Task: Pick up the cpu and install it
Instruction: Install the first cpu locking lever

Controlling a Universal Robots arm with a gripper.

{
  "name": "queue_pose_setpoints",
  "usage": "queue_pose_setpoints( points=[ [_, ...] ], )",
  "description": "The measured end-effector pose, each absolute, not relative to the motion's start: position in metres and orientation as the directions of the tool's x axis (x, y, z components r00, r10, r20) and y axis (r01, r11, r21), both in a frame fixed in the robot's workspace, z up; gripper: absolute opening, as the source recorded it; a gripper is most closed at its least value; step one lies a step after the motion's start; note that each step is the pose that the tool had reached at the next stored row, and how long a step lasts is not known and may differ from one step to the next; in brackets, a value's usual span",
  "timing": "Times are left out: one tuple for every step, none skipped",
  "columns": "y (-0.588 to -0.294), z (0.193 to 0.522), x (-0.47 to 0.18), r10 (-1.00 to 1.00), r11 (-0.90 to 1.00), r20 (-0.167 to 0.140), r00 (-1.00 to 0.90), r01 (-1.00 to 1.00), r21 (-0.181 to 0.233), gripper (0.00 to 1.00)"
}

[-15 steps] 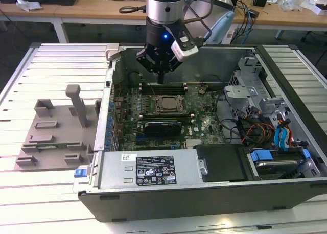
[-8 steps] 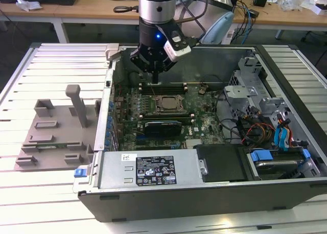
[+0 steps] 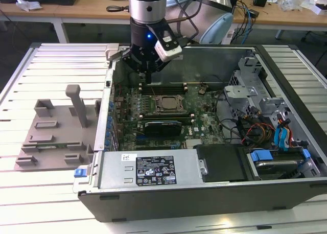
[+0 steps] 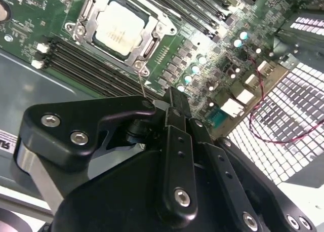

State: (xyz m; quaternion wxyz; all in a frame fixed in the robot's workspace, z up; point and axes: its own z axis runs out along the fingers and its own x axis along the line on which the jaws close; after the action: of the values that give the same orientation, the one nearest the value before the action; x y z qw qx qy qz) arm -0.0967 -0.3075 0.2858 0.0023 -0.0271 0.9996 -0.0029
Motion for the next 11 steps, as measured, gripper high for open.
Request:
queue_pose_setpoints(
  points=[
    [-0.308,0.286,-0.099,-0.054,0.999,-0.004,-0.999,-0.054,-0.006,0.11],
    [-0.307,0.286,-0.101,-0.054,0.999,-0.004,-0.999,-0.054,-0.006,0.11],
    [-0.308,0.286,-0.104,-0.054,0.999,-0.004,-0.999,-0.054,-0.006,0.11],
    [-0.308,0.286,-0.106,-0.054,0.999,-0.004,-0.999,-0.054,-0.006,0.11],
    [-0.308,0.286,-0.108,-0.054,0.999,-0.004,-0.999,-0.054,-0.006,0.11],
    [-0.307,0.286,-0.11,-0.054,0.999,-0.004,-0.999,-0.054,-0.006,0.11],
    [-0.308,0.286,-0.113,-0.054,0.999,-0.004,-0.999,-0.054,-0.006,0.11],
    [-0.308,0.286,-0.116,-0.054,0.999,-0.004,-0.999,-0.054,-0.006,0.11],
    [-0.308,0.286,-0.122,-0.054,0.999,-0.004,-0.999,-0.054,-0.006,0.11],
    [-0.308,0.286,-0.125,-0.054,0.999,-0.004,-0.999,-0.054,-0.006,0.11],
    [-0.308,0.286,-0.127,-0.054,0.999,-0.004,-0.999,-0.054,-0.006,0.11]
  ],
)
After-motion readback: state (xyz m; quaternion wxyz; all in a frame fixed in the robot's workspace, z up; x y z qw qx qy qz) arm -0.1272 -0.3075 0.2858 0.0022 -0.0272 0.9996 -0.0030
